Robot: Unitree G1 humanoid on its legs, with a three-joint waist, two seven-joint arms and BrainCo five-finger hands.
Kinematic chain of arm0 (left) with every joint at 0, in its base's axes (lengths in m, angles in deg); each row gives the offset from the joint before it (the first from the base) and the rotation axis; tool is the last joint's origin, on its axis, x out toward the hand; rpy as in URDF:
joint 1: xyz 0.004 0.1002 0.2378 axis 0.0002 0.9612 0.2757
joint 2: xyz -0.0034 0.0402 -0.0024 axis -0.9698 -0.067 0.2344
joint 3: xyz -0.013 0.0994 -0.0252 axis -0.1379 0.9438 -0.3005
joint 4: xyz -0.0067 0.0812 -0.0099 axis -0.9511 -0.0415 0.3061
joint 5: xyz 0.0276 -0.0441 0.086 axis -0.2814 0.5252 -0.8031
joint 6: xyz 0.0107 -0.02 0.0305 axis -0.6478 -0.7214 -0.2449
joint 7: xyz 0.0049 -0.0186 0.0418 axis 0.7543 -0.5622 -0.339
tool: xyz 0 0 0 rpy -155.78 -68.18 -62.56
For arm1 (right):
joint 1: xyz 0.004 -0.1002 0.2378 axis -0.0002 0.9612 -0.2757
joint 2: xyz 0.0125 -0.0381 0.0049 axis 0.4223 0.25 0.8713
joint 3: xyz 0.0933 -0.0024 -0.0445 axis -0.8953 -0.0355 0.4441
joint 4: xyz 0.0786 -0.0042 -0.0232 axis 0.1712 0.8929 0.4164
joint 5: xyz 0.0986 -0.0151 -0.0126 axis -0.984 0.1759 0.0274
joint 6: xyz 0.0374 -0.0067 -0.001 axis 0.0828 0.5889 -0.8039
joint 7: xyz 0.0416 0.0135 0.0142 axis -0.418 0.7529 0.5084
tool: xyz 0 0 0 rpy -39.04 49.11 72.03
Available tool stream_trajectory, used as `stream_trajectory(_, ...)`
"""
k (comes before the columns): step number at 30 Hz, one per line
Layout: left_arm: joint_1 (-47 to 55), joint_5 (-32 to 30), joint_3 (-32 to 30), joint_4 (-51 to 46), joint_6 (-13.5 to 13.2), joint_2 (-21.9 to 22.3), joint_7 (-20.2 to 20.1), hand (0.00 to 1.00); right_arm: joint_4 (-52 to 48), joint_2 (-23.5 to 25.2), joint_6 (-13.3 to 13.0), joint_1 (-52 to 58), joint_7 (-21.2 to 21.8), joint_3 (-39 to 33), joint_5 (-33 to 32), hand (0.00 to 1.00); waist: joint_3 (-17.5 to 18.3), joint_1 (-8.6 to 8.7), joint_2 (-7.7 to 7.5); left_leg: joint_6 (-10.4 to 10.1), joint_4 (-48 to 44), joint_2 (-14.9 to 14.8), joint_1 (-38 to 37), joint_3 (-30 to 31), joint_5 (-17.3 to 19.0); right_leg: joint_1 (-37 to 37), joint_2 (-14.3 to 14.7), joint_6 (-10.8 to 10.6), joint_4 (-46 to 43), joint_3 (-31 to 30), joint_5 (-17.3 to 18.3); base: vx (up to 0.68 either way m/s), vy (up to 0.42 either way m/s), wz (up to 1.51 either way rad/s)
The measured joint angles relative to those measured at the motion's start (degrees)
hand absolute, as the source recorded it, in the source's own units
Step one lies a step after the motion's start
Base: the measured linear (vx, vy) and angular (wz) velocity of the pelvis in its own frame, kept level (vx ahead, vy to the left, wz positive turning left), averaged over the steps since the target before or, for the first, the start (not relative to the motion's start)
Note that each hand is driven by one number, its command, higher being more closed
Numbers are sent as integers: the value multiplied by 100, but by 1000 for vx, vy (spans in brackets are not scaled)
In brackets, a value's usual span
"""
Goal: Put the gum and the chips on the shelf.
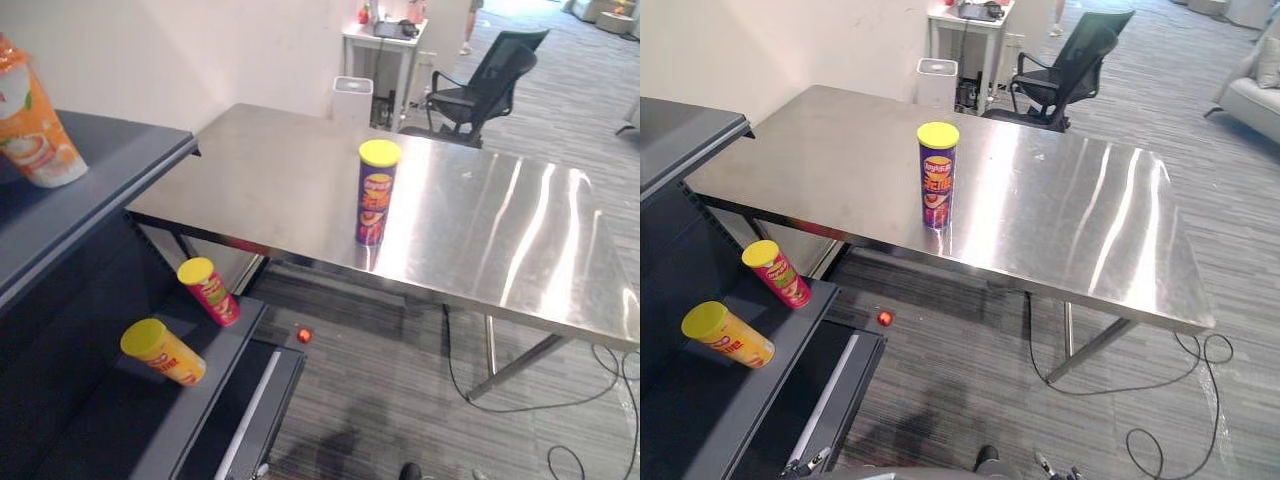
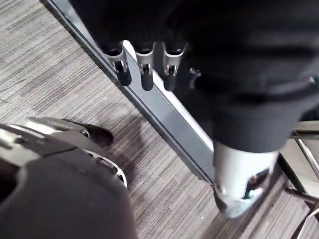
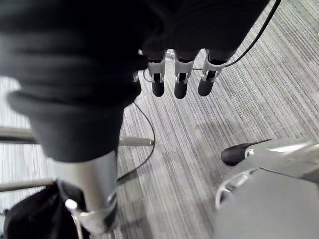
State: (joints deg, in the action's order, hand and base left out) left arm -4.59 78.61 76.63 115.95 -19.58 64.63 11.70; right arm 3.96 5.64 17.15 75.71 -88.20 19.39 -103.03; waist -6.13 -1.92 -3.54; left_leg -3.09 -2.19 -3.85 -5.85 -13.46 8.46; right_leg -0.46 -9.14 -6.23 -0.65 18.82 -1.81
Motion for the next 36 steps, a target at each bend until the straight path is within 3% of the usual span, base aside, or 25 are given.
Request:
stream_trajectory(6,41,-459,-655,-18,116,60,-73,0,-284,-177,-42,-57,-188,-1248,-1404,0,1,9,-59,13,-5,37,-151,-40,113,-223,-23,9,166,2,-20,105,44,-5)
stream_trajectory(10,174,-452,-1147,-209,168,224,-236,0,-1004,-649,-115,-194,-375,-2442,-2253,0,7,9,-72,40,-142,76,-158,-64,234,-290,-97,1,151,54,-24,33,52,2)
stream_trajectory(11,208,-453,-1185,-232,231,237,-278,0,-1121,-744,-137,-221,-377,-2573,-2345,0,20,9,-63,45,-165,74,-158,-65,258,-296,-100,0,143,67,-23,0,0,0)
stream_trajectory(13,258,-487,-1232,-243,604,233,-583,0,-1745,-1101,-324,-467,-362,-3063,-2758,0,32,14,-44,62,-198,66,-144,-146,299,-274,-105,-2,145,89,-22,-17,12,-9)
stream_trajectory(18,372,-555,-1043,-376,790,221,-789,0,-3211,-1792,-512,-942,-515,-3460,-2783,0,105,26,66,39,-208,-1,-148,-277,326,-260,-56,-7,179,77,-19,-36,-23,-8)
stream_trajectory(21,429,-555,-842,-412,790,215,-800,0,-4069,-2042,-687,-1141,-512,-3307,-2781,0,183,19,129,14,-204,-45,-131,-347,341,-208,-8,-16,200,13,-25,-22,-37,-14)
stream_trajectory(24,440,-574,-522,-414,784,193,-795,0,-5051,-2215,-911,-1175,-472,-2551,-2552,0,229,33,188,5,-187,-91,-122,-353,342,-189,59,-22,245,-28,-32,5,-35,-9)
stream_trajectory(27,441,-629,-308,-416,807,92,-753,0,-5565,-2382,-955,-1345,-428,-1738,-1757,0,252,53,169,-8,-176,-103,-104,-334,334,-170,96,-25,278,-36,-36,4,-10,-1)
stream_trajectory(29,437,-676,-148,-420,844,36,-719,0,-5664,-2602,-867,-1645,-290,-1133,-1047,0,301,74,153,-3,-181,-68,-23,-285,330,-130,93,-55,392,-33,-110,19,1,5)
stream_trajectory(32,437,-686,-136,-468,852,6,-662,0,-5658,-2755,-642,-1923,8,-742,-485,0,335,61,159,24,-194,-2,100,-187,313,-80,81,-66,491,-13,-175,19,9,8)
stream_trajectory(36,440,-941,-42,-491,832,-57,-599,0,-5654,-2961,-238,-2156,883,-127,86,0,343,66,133,33,-203,100,122,32,308,-157,-13,-83,497,132,-188,38,25,20)
